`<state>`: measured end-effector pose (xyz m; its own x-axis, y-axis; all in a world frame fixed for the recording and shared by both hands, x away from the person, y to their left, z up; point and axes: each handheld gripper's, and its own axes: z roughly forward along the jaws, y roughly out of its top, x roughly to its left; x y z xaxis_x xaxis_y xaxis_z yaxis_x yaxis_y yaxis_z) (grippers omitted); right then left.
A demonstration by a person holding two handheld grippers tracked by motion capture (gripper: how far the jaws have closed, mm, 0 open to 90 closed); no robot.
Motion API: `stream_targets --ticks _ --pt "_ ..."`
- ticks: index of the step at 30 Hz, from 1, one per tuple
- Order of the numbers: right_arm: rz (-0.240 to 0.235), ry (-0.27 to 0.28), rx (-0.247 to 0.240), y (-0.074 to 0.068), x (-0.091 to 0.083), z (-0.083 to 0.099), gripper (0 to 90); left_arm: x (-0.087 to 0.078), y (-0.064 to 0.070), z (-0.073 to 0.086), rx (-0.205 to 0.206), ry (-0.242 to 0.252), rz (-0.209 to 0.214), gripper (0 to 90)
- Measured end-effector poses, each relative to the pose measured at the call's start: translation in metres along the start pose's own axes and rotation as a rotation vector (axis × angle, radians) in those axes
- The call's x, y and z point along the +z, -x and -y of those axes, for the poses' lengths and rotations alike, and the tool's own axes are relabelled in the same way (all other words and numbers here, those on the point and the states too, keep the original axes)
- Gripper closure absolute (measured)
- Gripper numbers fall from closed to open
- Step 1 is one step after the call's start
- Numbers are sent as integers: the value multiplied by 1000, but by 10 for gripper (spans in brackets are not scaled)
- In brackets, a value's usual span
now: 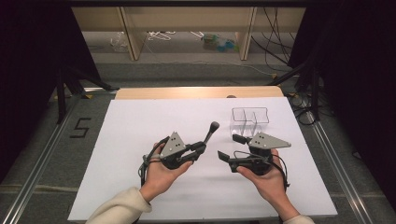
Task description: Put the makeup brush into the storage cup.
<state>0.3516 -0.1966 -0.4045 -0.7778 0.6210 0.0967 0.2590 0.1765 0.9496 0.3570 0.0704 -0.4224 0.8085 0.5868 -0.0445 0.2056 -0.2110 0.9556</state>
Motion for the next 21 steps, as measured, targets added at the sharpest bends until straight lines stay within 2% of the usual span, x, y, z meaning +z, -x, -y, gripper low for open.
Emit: stream_targets --ticks 3,5,6,8,11,13,18,21 --pt "3 -3 -3 -1 2 -2 185 1 0 0 8 0 -2 788" --pt "-9 5 3 -2 5 -3 187 1 1 1 4 5 4 788" --pt "0 -1 -3 -3 5 -4 188 1 1 1 -2 1 1 789" --pt "-16 8 4 -4 9 -5 191 1 1 1 1 0 0 789" --pt "-11 -4 1 -5 12 -7 192 2 2 1 1 0 1 788" --pt "-21 14 7 -7 16 -7 193 2 2 1 -3 0 1 788" --pt "-19 -1 2 -10 21 -10 196 1 0 1 8 1 -5 788" --pt "-35 10 11 -11 26 -12 206 0 0 1 1 3 -7 789"
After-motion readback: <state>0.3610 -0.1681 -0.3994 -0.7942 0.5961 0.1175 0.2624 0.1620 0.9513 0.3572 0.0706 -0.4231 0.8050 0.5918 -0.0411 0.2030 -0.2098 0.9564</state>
